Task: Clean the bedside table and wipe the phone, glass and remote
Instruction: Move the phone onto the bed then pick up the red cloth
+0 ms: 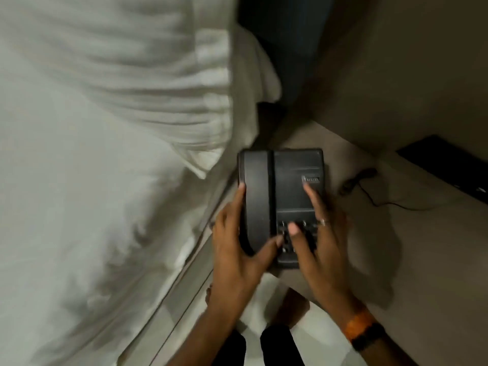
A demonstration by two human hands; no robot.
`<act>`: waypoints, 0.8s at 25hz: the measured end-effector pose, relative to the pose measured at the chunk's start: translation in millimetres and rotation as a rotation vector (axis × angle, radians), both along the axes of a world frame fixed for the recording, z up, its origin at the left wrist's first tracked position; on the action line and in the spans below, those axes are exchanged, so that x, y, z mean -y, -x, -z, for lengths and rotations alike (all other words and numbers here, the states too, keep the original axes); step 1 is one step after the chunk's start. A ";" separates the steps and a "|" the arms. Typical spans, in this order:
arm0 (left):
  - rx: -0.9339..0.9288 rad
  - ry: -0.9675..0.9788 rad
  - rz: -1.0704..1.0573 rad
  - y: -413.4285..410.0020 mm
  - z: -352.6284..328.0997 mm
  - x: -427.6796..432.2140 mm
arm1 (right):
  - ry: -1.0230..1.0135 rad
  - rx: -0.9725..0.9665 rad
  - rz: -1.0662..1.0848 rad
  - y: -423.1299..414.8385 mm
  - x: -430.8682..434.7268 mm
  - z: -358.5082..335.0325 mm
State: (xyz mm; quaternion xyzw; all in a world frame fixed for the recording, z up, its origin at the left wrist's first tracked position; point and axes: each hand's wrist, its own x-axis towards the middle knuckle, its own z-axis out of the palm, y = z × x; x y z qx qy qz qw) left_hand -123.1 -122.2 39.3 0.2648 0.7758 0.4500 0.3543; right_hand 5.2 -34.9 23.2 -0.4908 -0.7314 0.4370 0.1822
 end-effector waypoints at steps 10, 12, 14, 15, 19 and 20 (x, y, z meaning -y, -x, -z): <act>-0.316 -0.055 -0.591 156.9 -108.5 99.7 | -0.212 -0.146 -0.512 249.2 39.6 -87.4; -0.314 -0.037 -0.631 199.3 -103.8 102.1 | -0.220 -0.108 -0.621 304.5 37.9 -82.0; -0.299 -0.022 -0.652 235.0 -92.9 105.3 | -0.211 -0.049 -0.721 345.9 37.4 -72.4; -0.289 -0.003 -0.654 248.7 -87.6 107.0 | -0.210 -0.017 -0.763 359.6 38.6 -67.7; -0.315 0.080 -0.605 266.4 -70.7 116.1 | -0.243 0.075 -0.804 371.6 45.2 -57.8; -0.336 0.101 -0.593 262.1 -68.2 117.2 | -0.285 0.081 -0.797 366.1 46.3 -57.8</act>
